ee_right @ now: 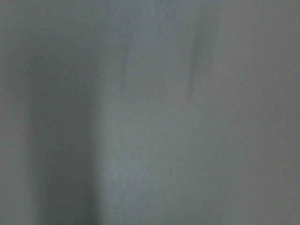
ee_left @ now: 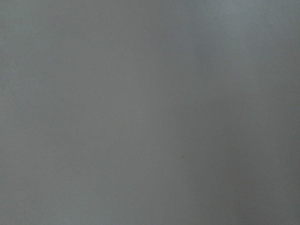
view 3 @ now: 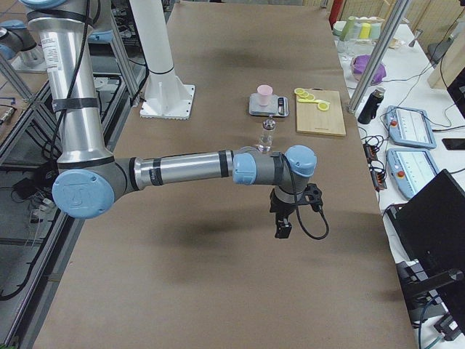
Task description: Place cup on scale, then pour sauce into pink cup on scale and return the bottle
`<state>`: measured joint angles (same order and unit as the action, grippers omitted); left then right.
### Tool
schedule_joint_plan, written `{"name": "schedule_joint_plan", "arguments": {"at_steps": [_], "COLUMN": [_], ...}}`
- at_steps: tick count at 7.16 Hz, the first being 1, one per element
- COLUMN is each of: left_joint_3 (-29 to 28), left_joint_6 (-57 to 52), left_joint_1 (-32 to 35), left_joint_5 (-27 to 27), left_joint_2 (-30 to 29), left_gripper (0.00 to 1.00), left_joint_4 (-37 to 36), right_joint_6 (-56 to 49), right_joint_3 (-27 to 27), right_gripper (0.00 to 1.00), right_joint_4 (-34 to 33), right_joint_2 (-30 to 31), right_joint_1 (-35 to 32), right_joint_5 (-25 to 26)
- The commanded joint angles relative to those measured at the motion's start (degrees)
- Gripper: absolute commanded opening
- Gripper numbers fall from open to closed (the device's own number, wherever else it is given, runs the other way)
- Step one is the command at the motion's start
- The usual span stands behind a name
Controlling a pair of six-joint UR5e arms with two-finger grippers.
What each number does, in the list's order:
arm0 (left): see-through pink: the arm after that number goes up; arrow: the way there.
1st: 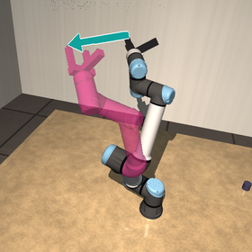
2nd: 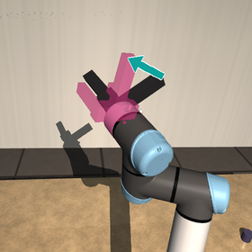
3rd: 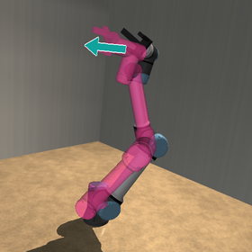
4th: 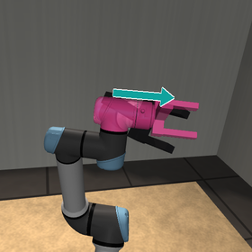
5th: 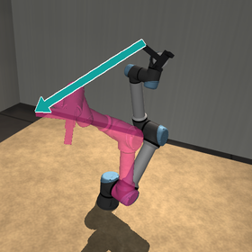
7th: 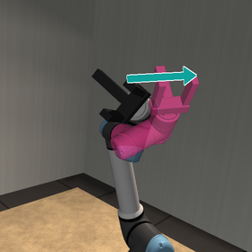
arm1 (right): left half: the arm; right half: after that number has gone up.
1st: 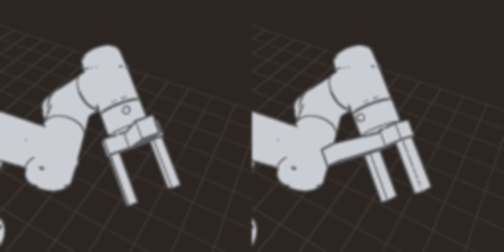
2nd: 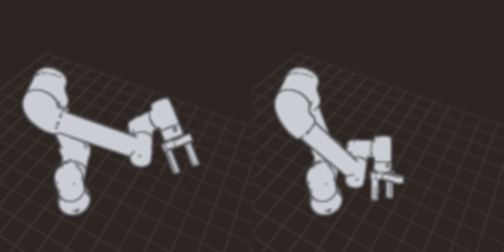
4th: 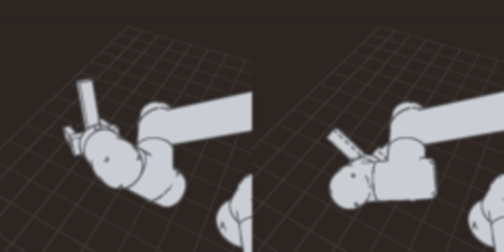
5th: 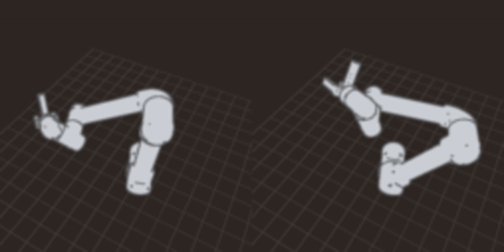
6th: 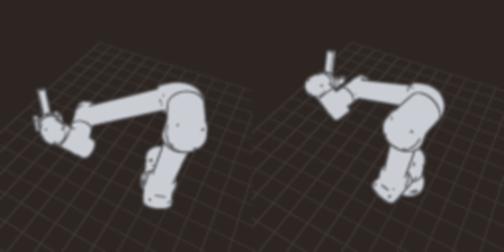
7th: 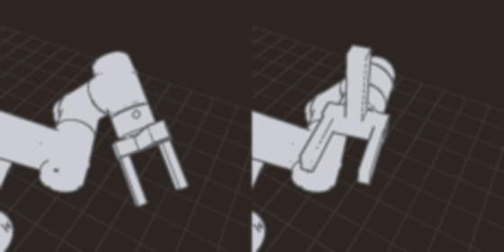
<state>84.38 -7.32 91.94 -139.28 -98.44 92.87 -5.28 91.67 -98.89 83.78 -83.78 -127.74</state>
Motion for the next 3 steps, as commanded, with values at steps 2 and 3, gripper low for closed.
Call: {"name": "schedule_joint_plan", "arguments": {"at_steps": [2, 3], "left_joint_3": [0.5, 1.1], "left_joint_6": [0.3, 0.2], "left_joint_1": [0.4, 0.4], "left_joint_5": [0.0, 0.0], "left_joint_2": [1.5, 2.7], "left_gripper": [0.99, 0.99], "left_joint_4": [0.0, 0.2], "right_joint_6": [-1.6, -1.7], "right_joint_3": [0.5, 0.5], "right_gripper": [1.00, 1.00], "right_joint_4": [0.1, 0.1], "right_joint_2": [1.7, 1.7], "right_joint_1": [-0.1, -0.2], "right_joint_5": [-0.3, -0.4]}}
